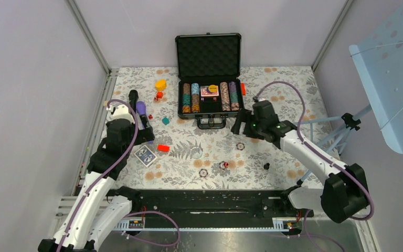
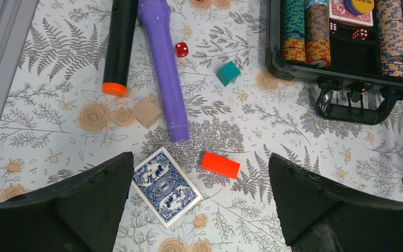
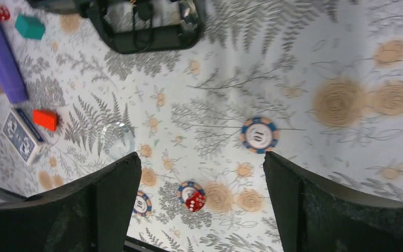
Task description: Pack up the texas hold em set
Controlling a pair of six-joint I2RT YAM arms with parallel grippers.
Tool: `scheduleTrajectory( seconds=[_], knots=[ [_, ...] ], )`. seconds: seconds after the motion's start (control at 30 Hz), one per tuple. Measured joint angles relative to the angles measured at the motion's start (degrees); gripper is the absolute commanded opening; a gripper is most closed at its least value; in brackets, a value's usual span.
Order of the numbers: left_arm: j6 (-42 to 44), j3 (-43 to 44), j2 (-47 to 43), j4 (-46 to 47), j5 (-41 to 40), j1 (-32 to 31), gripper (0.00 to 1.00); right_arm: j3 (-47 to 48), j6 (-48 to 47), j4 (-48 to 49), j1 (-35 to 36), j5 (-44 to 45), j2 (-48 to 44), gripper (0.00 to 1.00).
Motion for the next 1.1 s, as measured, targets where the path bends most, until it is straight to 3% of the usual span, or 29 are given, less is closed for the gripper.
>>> scheduleTrajectory(
  seconds=[0.17,0.37,0.53,0.73,1.1],
  knots=[
    [-0.24,0.0,0.0,-0.33,-1.6,-1.73,0.99,3.48,1.2,-1.55,11.98,5.81,3.93,0.97],
    [-0.7,0.0,0.22,-0.44,-3.39,-3.23,0.99,14.05,1.33,-6.71,26.49,11.43,14.91,0.98],
    [-1.05,0.0,1.38,-0.59,-3.58,-3.34,0.99,20.26,1.29,-8.85,34.21,13.27,21.68,0.98],
    [-1.07,0.02,3.37,-1.4,-3.15,-3.37,0.99,22.93,1.4,-12.48,39.39,15.58,27.41,0.97],
    [-1.05,0.02,4.83,-2.34,-1.73,-3.37,0.99,25.29,1.25,-13.2,39.89,16.59,34.88,0.99]
  ],
)
